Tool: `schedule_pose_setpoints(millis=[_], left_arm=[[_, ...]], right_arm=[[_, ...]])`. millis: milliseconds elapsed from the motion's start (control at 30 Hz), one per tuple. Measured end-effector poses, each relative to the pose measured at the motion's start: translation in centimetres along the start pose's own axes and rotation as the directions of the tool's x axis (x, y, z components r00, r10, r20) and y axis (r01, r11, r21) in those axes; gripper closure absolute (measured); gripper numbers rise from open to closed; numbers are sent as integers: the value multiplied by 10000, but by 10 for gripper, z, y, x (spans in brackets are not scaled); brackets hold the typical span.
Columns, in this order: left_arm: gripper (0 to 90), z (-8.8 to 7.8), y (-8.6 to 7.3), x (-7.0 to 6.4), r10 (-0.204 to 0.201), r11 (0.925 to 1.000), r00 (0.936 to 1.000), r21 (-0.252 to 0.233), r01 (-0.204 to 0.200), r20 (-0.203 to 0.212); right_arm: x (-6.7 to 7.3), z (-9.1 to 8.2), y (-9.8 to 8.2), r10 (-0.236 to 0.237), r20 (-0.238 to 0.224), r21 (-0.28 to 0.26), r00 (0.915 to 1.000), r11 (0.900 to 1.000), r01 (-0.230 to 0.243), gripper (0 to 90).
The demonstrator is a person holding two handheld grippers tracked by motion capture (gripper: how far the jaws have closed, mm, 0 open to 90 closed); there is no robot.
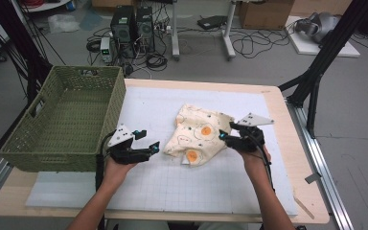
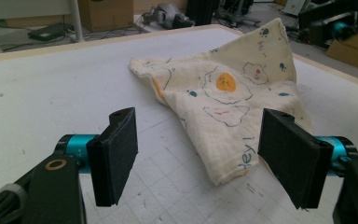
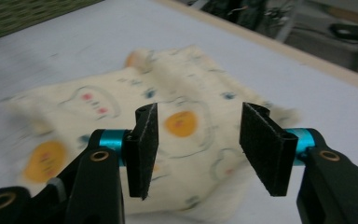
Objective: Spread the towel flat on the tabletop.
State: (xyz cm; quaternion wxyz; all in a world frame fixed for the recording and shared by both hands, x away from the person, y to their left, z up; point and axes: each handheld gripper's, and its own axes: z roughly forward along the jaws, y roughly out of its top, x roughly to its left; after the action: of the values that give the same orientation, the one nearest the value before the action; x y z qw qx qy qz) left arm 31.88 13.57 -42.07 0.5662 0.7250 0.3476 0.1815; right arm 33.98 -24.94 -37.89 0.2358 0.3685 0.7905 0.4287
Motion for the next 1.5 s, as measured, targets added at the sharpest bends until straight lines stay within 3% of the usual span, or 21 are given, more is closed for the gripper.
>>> schedule_pose_setpoints(millis=[67, 167, 233, 300, 367, 433, 500, 533, 600, 633, 800, 933, 1033, 1100, 1167, 1233, 1333, 1500], left_arm=[[287, 0, 0, 0, 3, 10000, 10000, -28, -3, -8], [292, 0, 0, 0, 31, 10000, 10000, -37, -31, -27], [305, 0, 0, -1, 48, 10000, 10000, -53, -48, 3], [309, 0, 0, -1, 44, 10000, 10000, -41, -44, -4], [310, 0, 0, 0, 43, 10000, 10000, -13, -43, -8], [311, 0, 0, 0, 38, 10000, 10000, 4, -38, -9], [312, 0, 0, 0, 28, 10000, 10000, 6, -28, -36], [313, 0, 0, 1, 23, 10000, 10000, 10, -23, -37], [313, 0, -1, 2, -31, 10000, 10000, -2, 31, -44], [313, -1, -1, 2, -26, 10000, 10000, 10, 26, -41], [330, 0, -1, 1, 53, 10000, 10000, 56, -53, -3], [353, 2, -2, 0, 77, 9997, 10000, 214, -78, 44], [353, 3, -2, 0, 103, 9991, 9999, 401, -99, -100], [385, 3, -2, 1, 39, 9990, 9999, 447, -33, -136], [393, 4, -3, 0, 30, 9983, 9998, 577, -19, -196], [395, 7, -3, -1, -119, 9974, 9999, 705, 118, 21], [394, 12, -4, -5, -116, 9956, 9994, 938, 85, 323], [349, 27, -5, -14, -161, 9906, 9947, 1366, 22, 1012]], right_arm=[[14, 1, -8, -48, -583, -23, 9983, 10000, 47, 428], [32, 12, -29, 290, -1692, 123, 9852, 9996, -274, 413], [43, 21, -39, 369, -2028, 496, 9785, 9984, -273, 410], [54, 29, -43, 213, -2199, 855, 9753, 9963, -25, 405], [63, 41, -45, -66, -2043, 1421, 9789, 9892, 363, 411], [65, 49, -47, -121, -1812, 1739, 9834, 9838, 441, 508], [62, 48, -45, -241, -1802, 1681, 9833, 9842, 549, 741], [60, 46, -45, -282, -1825, 1701, 9828, 9836, 598, 807], [58, 40, -45, -341, -1956, 1700, 9801, 9831, 682, 846], [56, 36, -45, -533, -1928, 1592, 9798, 9836, 848, 847], [43, 6, -46, -524, -2226, 992, 9735, 9922, 760, 847], [29, -22, -50, -537, -2244, 955, 9730, 9925, 768, 848], [16, -39, -56, -475, -1887, 982, 9809, 9929, 670, 848], [7, -50, -62, -326, -1373, 988, 9900, 9940, 464, 848], [0, -56, -68, -164, -1153, 1070, 9932, 9938, 289, 847], [0, -57, -74, -235, -1063, 1211, 9941, 9920, 364, 819], [-1, -58, -78, -13, -954, 970, 9954, 9952, 106, 703], [-4, -66, -76, 171, -504, 521, 9986, 9985, -144, 618]])
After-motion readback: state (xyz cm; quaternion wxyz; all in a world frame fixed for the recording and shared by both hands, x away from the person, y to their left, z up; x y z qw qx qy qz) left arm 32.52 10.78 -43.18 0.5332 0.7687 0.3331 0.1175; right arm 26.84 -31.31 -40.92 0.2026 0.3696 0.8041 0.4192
